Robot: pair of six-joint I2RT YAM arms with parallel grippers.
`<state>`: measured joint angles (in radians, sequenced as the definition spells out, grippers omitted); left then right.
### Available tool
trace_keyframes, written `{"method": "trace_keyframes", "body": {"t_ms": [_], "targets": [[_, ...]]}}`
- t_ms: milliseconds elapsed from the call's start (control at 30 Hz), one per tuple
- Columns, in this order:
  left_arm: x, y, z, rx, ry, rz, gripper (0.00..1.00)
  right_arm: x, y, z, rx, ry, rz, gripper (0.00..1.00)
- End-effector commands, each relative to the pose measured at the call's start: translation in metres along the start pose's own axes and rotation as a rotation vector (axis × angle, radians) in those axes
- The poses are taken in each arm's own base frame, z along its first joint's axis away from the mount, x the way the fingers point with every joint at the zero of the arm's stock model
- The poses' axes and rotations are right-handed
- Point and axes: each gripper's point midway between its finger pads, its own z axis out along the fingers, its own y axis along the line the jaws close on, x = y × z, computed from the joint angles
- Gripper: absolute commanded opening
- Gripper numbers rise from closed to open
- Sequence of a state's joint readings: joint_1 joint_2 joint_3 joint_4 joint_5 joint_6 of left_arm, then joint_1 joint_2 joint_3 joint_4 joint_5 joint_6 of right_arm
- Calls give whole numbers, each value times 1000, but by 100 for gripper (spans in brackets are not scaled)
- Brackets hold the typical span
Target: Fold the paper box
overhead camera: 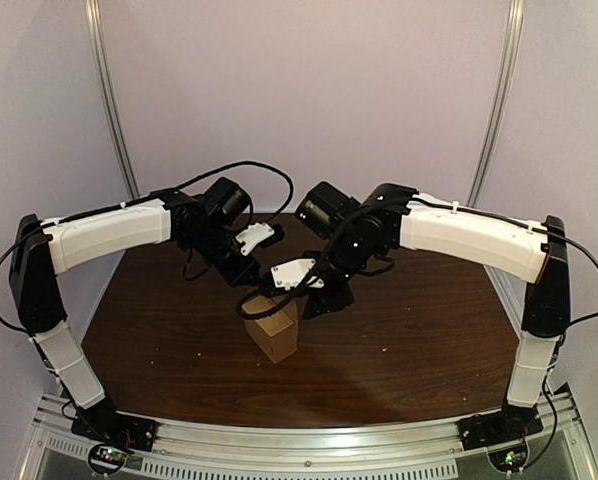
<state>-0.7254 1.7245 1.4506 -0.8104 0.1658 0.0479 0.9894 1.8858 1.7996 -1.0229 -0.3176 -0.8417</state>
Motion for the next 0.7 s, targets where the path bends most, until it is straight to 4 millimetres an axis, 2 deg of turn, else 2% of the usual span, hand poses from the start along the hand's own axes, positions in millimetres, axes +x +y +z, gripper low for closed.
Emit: {"method": "trace_keyframes", "body": {"t_ms": [0, 133, 267, 333, 433, 533, 667], "targets": [[-4, -1, 3, 26, -16, 4, 1, 1, -19, 16, 49, -3, 101, 48], [-2, -2, 3, 31, -14, 3, 0, 1, -22, 20, 52, -6, 128, 49], [-1, -2, 3, 32, -10, 4, 0, 1, -15, 19, 21, -7, 121, 49], [-1, -2, 3, 32, -10, 4, 0, 0, -15, 10, 21, -10, 121, 50], [-2, -2, 3, 31, -13, 3, 0, -4, -21, -17, 20, -67, 148, 51], [-3, -3, 3, 34, -17, 1, 0, 13, -31, -29, 42, -47, 148, 53], [-3, -3, 4, 40, -17, 1, 0, 43, -38, -23, 44, 5, 149, 54]]}}
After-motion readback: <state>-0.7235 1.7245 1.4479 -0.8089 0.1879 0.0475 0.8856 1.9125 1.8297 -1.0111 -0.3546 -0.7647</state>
